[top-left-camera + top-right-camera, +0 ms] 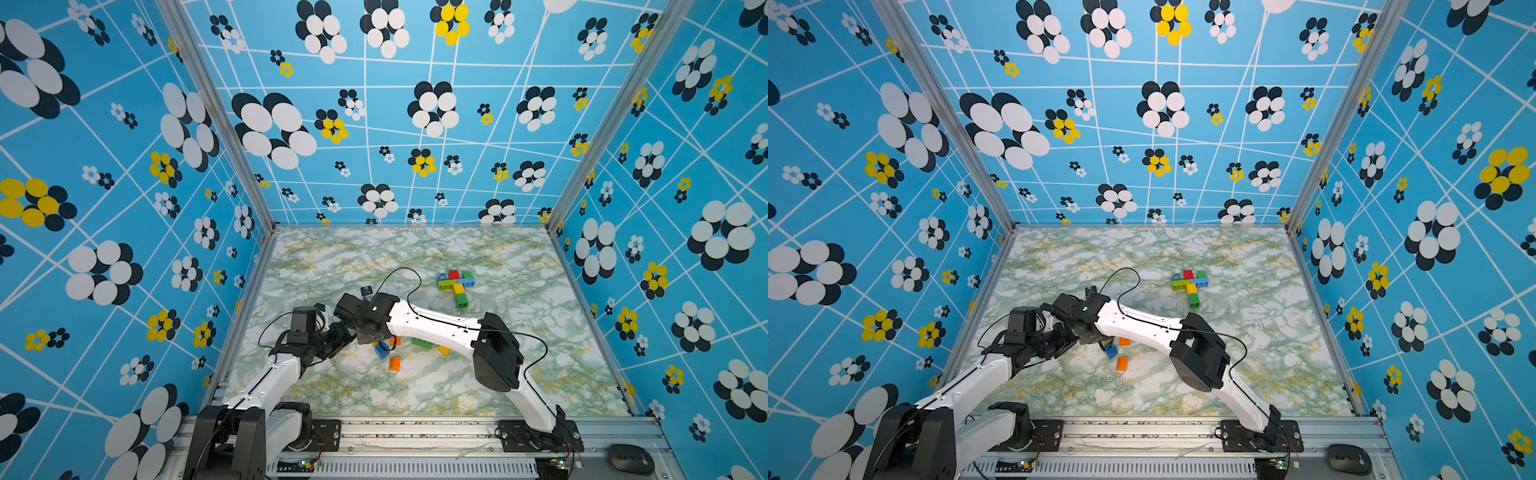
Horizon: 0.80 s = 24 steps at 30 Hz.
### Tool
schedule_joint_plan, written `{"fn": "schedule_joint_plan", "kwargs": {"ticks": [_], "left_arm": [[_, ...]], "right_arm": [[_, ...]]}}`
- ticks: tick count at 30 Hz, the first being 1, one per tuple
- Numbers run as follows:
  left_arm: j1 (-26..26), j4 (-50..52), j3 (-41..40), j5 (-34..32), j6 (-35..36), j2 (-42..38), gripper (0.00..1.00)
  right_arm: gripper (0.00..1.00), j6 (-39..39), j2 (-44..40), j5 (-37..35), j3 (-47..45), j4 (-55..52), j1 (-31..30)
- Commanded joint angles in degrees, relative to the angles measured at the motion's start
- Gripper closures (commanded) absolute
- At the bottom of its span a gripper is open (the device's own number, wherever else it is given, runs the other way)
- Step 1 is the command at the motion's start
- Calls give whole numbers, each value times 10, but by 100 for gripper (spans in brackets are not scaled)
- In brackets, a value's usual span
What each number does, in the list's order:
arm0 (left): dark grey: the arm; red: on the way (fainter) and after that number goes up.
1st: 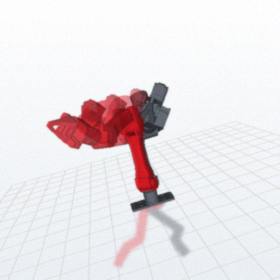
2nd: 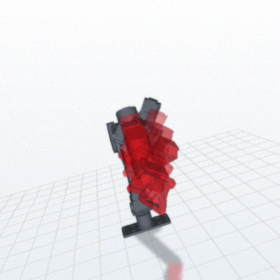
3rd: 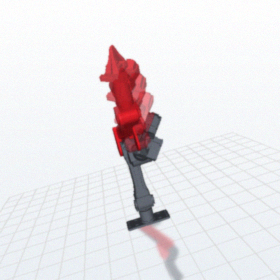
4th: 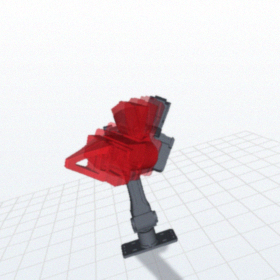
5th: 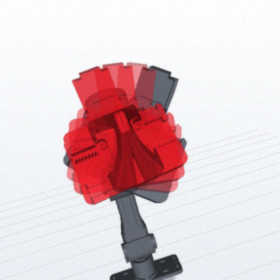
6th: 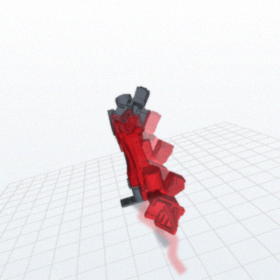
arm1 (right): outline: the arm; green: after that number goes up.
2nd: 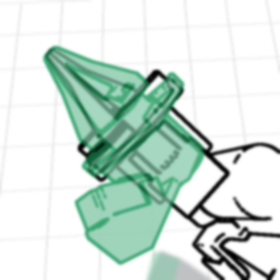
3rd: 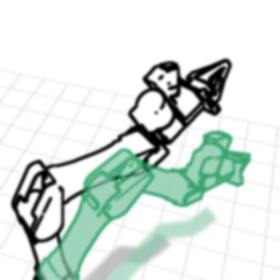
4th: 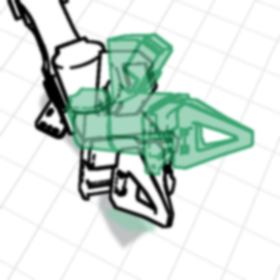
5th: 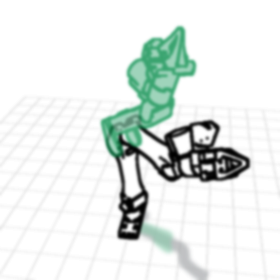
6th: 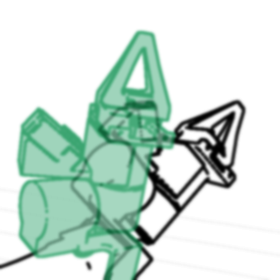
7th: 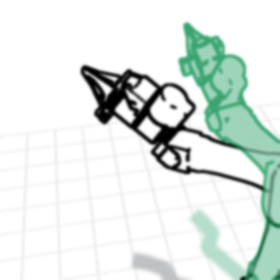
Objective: Assemble a fork with lego
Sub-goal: Place the lego brick at the center of the board.
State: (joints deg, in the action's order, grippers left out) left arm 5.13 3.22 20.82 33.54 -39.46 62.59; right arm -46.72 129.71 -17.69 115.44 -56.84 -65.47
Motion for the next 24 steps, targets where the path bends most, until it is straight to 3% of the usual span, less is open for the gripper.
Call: {"fn": "schedule_joint_plan", "kwargs": {"ticks": [1,6,12,17,24], "left_arm": [[43,16,32,-33,22,7,33],[132,8,60,-84,20,43,33],[197,-27,92,-105,2,96,32],[193,-44,98,-108,-10,109,33],[164,-25,105,-102,5,103,33]], "right_arm": [[100,18,40,4,-52,-86,16],[100,18,-33,-9,-146,-24,64],[100,33,-98,0,-233,41,115],[100,88,-104,46,-269,96,129],[100,271,-81,116,-256,141,133]]}}
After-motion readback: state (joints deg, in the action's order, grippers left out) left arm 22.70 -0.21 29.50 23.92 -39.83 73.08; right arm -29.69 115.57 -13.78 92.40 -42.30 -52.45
